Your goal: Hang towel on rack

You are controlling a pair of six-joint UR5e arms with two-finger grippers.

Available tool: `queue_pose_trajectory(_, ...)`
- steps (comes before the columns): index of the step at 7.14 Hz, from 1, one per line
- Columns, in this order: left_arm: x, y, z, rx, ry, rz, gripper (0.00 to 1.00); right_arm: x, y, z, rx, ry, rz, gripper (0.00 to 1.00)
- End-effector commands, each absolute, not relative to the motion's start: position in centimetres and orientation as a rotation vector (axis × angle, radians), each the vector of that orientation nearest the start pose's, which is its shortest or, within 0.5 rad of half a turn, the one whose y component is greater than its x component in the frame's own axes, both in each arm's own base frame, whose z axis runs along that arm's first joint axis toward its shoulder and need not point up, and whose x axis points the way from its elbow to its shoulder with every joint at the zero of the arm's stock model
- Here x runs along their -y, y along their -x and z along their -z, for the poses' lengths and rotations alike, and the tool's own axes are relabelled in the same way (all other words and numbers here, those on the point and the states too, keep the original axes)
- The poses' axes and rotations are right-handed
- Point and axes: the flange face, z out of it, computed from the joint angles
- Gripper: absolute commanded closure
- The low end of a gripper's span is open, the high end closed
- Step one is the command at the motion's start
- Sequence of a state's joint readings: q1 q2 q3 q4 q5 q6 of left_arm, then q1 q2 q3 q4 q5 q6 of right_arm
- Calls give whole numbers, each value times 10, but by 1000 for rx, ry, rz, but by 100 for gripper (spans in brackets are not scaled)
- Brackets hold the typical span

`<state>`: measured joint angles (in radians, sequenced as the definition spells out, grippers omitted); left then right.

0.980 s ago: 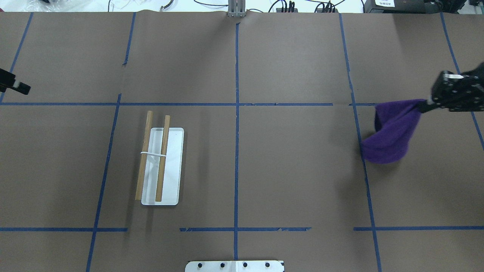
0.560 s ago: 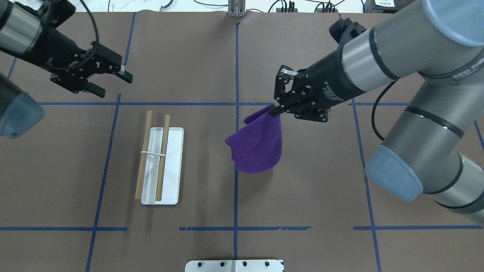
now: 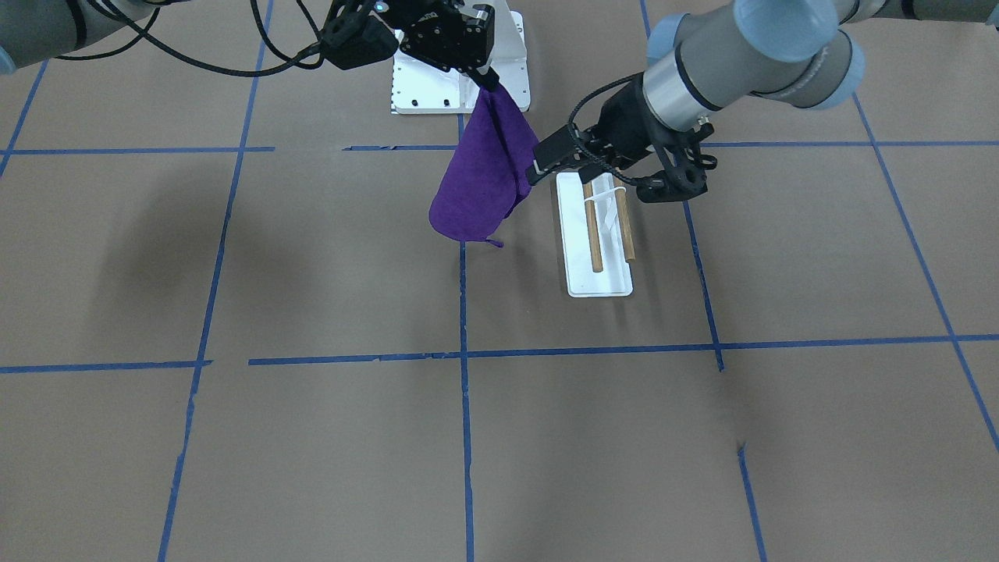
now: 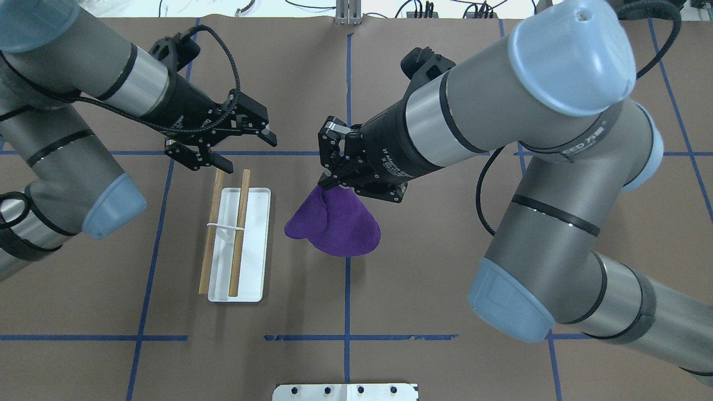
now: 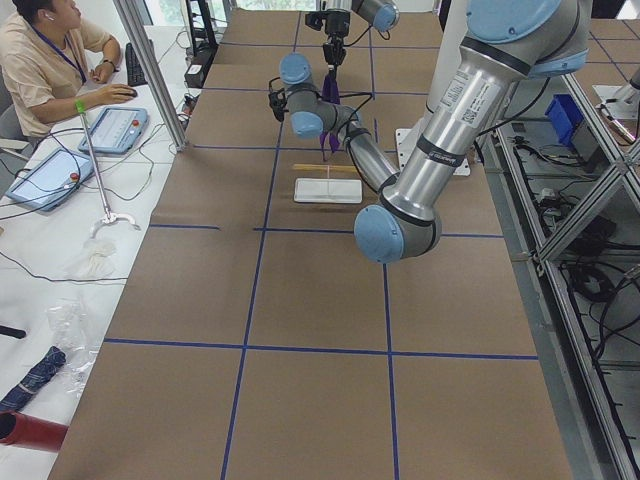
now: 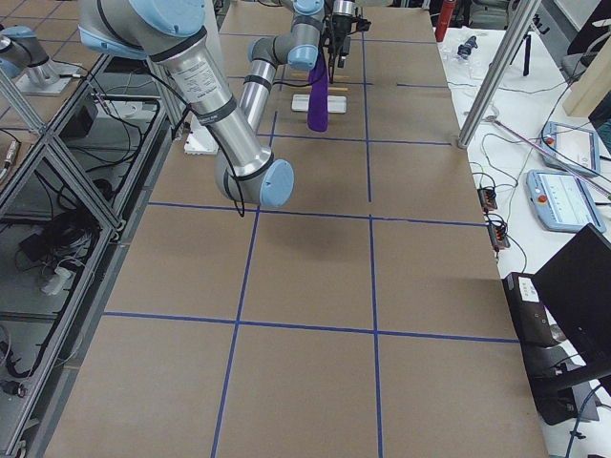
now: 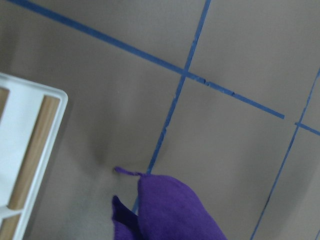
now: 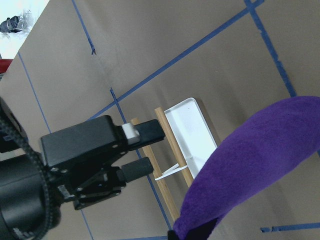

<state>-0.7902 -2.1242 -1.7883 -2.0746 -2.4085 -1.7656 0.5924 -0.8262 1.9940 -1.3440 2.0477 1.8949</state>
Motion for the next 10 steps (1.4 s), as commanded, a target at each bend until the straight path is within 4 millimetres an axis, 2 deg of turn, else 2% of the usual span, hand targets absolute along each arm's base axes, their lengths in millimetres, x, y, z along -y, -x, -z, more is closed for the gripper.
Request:
queue_pose_trajectory(1, 451, -394, -164, -1369, 482, 403, 1, 383, 413, -25, 1416, 184, -452, 100)
queue_pose_trajectory(3, 447, -400, -164, -1367, 497, 408, 1, 383, 412, -24, 1419, 182, -452, 100)
queue_pose_trajectory(4, 446, -401, -164, -1367, 498, 407, 5, 382, 412, -24, 1420, 180, -450, 100)
queue_pose_trajectory(5, 443, -403, -160, -1370, 499, 397, 23, 381, 413, -24, 1420, 181, -446, 100)
queue_pose_trajectory(7, 443, -402, -160, -1373, 497, 394, 84, 378, 416, -24, 1420, 185, -438, 100)
queue_pose_trajectory(8, 443, -402, -160, -1377, 491, 386, 100, 378, 416, -24, 1420, 184, -437, 100)
queue_pose_trajectory(10, 441, -399, -160, -1398, 484, 375, 100, 376, 415, -25, 1421, 184, -433, 100)
